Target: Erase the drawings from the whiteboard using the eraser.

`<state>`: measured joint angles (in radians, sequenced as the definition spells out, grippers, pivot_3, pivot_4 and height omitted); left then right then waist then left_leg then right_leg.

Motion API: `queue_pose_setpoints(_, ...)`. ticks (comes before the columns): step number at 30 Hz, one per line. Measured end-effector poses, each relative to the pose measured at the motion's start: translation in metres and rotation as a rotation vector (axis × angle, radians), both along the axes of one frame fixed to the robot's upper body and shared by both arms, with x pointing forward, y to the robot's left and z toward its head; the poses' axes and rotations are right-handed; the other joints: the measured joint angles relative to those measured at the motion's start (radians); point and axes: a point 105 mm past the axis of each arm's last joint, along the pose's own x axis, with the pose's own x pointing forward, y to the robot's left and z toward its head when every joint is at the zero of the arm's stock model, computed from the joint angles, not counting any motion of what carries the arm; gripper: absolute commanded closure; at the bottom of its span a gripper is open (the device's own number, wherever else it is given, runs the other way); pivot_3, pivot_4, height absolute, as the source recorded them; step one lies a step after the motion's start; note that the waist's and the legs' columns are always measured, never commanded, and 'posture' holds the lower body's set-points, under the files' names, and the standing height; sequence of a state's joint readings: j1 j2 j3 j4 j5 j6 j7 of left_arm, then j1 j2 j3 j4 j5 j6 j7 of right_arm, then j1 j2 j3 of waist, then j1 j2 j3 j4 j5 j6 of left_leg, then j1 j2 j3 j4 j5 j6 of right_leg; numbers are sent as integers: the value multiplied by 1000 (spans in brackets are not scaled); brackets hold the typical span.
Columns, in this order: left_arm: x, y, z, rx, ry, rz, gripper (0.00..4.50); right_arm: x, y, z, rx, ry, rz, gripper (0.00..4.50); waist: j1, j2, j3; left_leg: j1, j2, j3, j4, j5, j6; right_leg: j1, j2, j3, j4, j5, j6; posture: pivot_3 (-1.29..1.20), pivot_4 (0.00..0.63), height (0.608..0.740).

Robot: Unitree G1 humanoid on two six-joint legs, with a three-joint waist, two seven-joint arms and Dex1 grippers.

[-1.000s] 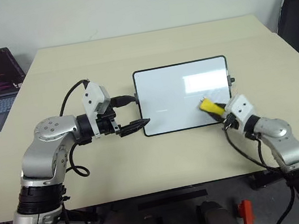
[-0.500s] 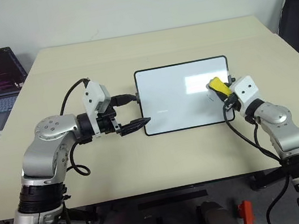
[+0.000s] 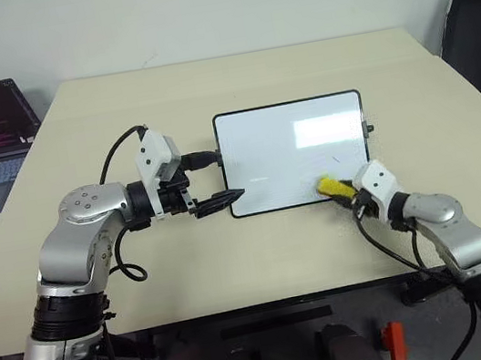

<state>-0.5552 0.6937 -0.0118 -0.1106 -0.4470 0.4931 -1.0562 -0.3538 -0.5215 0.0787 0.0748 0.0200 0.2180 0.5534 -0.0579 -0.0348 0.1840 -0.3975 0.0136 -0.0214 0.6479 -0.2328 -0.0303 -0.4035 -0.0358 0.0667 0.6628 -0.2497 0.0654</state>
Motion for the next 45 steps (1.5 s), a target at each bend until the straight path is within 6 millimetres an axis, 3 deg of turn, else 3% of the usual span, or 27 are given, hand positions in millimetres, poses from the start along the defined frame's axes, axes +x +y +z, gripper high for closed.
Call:
queue_pose_setpoints(3, 0, 0, 0, 0, 0, -1, 0, 10, -17, 10, -19, -44, -89, 3430, 2, -3, -2, 0, 0, 0, 0, 2, 2, 1, 0, 0, 0, 1, 2, 0, 150, 740)
queue_pose_setpoints(10, 0, 0, 0, 0, 2, 0, 0, 7, -23, 1, -37, -26, -116, 3431, 8, -6, -4, 14, 0, -1, -1, 2, 2, 17, 0, -1, -7, -2, -2, 0, 150, 740)
queue_pose_setpoints(16, 1, 0, 0, 0, 2, -2, 0, -20, -6, -25, -6, 133, 34, 3431, 4, -8, -5, 14, 1, -1, -3, 2, 2, 17, 0, -1, -8, -3, -3, 0, 150, 740)
queue_pose_setpoints(20, 1, -1, 2, -1, -4, -6, 0, -19, -7, -27, -12, 138, 25, 3431, -1, -8, -5, 15, 1, 0, -3, 2, 2, 17, 0, -1, -7, -3, -3, 0, 150, 740)
queue_pose_setpoints(25, 1, -1, 2, 0, -4, -5, 0, 5, -25, -6, -30, 8, -115, 3432, 0, -8, -5, 15, 1, 0, -2, 2, 2, 17, 0, 1, -8, -1, -2, 0, 150, 740)
queue_pose_setpoints(28, 3, -2, 2, -5, -1, -5, 0, 10, -36, 5, -6, -31, -163, 3432, 3, -8, -5, 15, 1, 0, -2, 2, 2, 17, 0, 1, -8, -1, -2, 0, 150, 740)
queue_pose_setpoints(32, 2, -6, 0, -1, 7, -28, 0, -15, -44, 4, 195, 107, -88, 3433, 10, -5, -3, 8, 1, -2, -4, 2, 2, 15, 0, -2, -14, 1, 2, 0, 150, 740)
queue_pose_setpoints(34, 1, -8, -2, -7, 13, -38, 0, -28, -42, 17, 311, 145, -19, 3433, 15, -3, -2, 1, 1, -3, -4, 1, 2, 10, 0, -4, -16, 4, 1, 0, 150, 740)
queue_pose_setpoints(37, -2, -23, -8, -33, 33, -86, 0, -23, -69, 63, 393, 11, -103, 3433, 17, -2, -1, -5, 0, -1, -4, 1, 2, 2, -2, -1, -16, 5, 2, 0, 150, 740)
queue_pose_setpoints(38, -5, -32, -11, -45, 42, -112, 0, -15, -96, 81, 411, -66, -230, 3433, 20, -2, -1, -7, -1, 0, -4, 1, 1, 0, -2, -2, -16, 5, 2, 0, 150, 740)
queue_pose_setpoints(40, -10, -44, -15, -57, 51, -150, 0, -12, -143, 93, 419, -137, -452, 3434, 27, -2, -1, -9, 0, -1, -4, 1, 1, -1, -2, -3, -17, 5, 2, 0, 150, 740)
queue_pose_setpoints(42, -10, -48, -17, -67, 57, -158, 0, -13, -167, 81, 412, -118, -577, 3434, 28, -2, -1, -9, 0, -1, -5, 1, 2, -1, -1, -4, -16, 4, 0, 0, 150, 740)
queue_pose_setpoints(45, -14, -61, -20, -87, 60, -197, 0, -14, -169, 36, 347, 31, -611, 3434, 27, -1, -1, -9, 0, 0, -6, 0, 2, -2, -1, -2, -17, 3, 1, 0, 150, 740)
